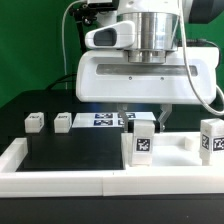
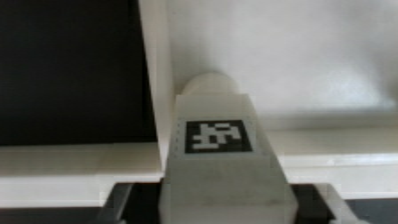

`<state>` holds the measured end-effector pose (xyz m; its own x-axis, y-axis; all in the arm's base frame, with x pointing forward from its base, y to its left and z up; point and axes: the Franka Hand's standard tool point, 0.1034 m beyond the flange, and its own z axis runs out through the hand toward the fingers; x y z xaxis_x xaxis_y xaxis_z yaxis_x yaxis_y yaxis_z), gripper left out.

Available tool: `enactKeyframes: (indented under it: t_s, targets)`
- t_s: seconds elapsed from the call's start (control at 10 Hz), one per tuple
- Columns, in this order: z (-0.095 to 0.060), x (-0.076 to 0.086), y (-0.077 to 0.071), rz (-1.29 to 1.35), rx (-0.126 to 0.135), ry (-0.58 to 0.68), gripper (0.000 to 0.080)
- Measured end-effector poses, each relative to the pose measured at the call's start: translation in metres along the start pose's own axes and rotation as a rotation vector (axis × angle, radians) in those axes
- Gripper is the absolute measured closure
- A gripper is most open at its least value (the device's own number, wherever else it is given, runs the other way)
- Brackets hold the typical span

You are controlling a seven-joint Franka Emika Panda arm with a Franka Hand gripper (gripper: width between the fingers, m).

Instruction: Assemble square table

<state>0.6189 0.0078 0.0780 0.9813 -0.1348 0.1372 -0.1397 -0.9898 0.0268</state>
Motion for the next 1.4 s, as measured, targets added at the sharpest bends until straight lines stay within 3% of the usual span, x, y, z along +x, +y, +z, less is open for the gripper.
enactKeyframes:
  t_s: [0.7, 1.1, 1.2, 1.3, 1.4]
  targets:
    - [0.0018, -0.0005, 0.0014, 0.751, 0.011, 0.008, 0.0508]
    - [0.0017, -0.0008, 0.0007, 1.054, 0.001, 0.003, 0.0507]
    - [0.002, -0.0012, -0.0002, 1.102, 0.005, -0.001, 0.0452]
    - [0.0021, -0.0014, -0.0008, 1.094, 0.006, -0.001, 0.0303]
    - [0.0022, -0.0014, -0.0008, 1.077, 0.005, -0.001, 0.0303]
